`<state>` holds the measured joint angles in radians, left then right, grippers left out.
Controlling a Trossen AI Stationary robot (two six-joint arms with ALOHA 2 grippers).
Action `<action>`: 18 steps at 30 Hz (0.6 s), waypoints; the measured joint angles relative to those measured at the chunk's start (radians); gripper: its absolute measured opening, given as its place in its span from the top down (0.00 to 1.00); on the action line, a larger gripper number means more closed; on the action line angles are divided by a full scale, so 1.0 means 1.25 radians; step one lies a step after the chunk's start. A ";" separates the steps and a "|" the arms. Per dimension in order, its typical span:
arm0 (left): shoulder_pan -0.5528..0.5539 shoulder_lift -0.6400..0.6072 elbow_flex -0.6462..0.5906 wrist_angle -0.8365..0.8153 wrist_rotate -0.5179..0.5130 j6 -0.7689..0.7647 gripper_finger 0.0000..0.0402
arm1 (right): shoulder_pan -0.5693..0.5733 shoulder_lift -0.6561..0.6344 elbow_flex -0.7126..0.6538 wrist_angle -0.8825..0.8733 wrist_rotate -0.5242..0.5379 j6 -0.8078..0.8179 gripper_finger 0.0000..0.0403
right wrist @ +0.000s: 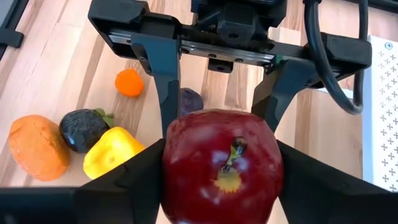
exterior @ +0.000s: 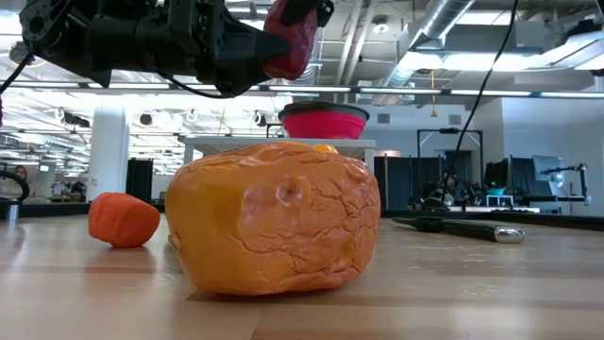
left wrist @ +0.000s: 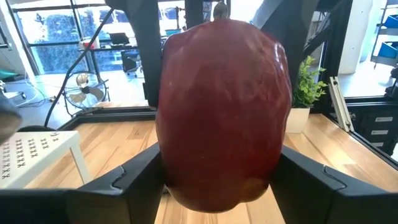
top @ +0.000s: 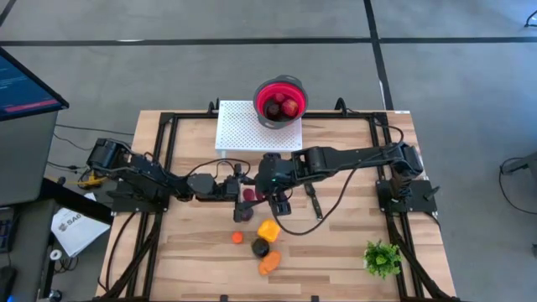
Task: Pick & Place Fruit
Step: Put the red apple into the strainer bowl on the shelf
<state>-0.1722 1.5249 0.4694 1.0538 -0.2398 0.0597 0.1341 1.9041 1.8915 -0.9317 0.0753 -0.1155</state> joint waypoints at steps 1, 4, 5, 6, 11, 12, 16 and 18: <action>0.000 0.000 0.000 0.000 0.000 0.000 0.38 | 0.000 0.000 0.000 -0.001 0.000 0.001 0.42; 0.000 0.000 0.000 0.000 0.001 0.001 0.38 | 0.000 0.000 0.000 -0.012 0.000 0.012 0.43; 0.000 0.000 0.000 -0.001 0.001 0.001 0.37 | 0.000 0.000 0.001 -0.018 0.001 0.022 0.42; 0.001 0.000 0.000 -0.002 0.003 0.004 0.36 | 0.000 0.000 0.002 -0.029 0.001 0.034 0.42; 0.004 -0.001 0.000 -0.014 0.010 0.006 0.29 | -0.016 0.001 -0.001 -0.204 -0.004 0.085 0.40; 0.006 -0.001 0.000 -0.021 0.010 0.004 0.27 | -0.025 0.000 -0.001 -0.247 -0.004 0.094 0.40; 0.019 -0.001 0.000 -0.022 0.015 -0.016 0.24 | -0.082 -0.004 -0.001 -0.268 0.001 0.102 0.41; 0.023 -0.001 0.000 -0.022 0.015 -0.017 0.23 | -0.119 -0.016 0.000 -0.251 0.002 0.096 0.41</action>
<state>-0.1440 1.5242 0.4690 1.0261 -0.2213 0.0380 -0.0143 1.8842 1.8917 -1.2460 0.0781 0.0047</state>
